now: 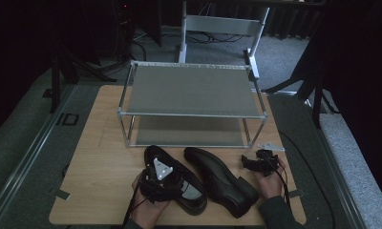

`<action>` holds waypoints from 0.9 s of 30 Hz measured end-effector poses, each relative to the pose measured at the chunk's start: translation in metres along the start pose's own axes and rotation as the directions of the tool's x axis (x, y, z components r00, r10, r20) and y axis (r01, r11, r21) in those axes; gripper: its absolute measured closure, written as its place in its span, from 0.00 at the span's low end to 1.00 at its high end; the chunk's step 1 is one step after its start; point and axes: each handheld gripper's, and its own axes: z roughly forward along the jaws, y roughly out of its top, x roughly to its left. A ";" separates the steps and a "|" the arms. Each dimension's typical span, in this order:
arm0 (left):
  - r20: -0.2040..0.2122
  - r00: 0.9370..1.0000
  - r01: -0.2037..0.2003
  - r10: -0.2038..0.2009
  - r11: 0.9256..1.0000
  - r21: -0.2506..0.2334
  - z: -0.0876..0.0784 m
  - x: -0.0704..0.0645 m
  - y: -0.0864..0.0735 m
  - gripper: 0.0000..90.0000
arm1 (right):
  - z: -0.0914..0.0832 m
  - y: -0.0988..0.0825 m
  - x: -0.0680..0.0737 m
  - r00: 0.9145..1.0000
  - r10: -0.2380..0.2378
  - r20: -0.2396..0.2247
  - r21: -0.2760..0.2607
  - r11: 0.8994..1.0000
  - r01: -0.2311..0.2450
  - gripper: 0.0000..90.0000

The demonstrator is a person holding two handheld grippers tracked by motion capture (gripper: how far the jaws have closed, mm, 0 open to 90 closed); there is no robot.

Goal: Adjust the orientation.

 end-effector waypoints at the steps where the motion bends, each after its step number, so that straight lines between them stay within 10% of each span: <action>1: -0.015 1.000 -0.003 0.003 1.000 0.005 0.002 0.001 -0.001 0.17 | 0.000 0.000 0.000 1.000 0.000 0.000 0.000 1.000 0.000 0.13; 27: 0.011 1.000 0.002 -0.002 1.000 0.028 0.004 0.008 -0.008 0.23 | 0.000 0.000 0.000 1.000 -0.001 -0.001 0.000 1.000 0.001 0.14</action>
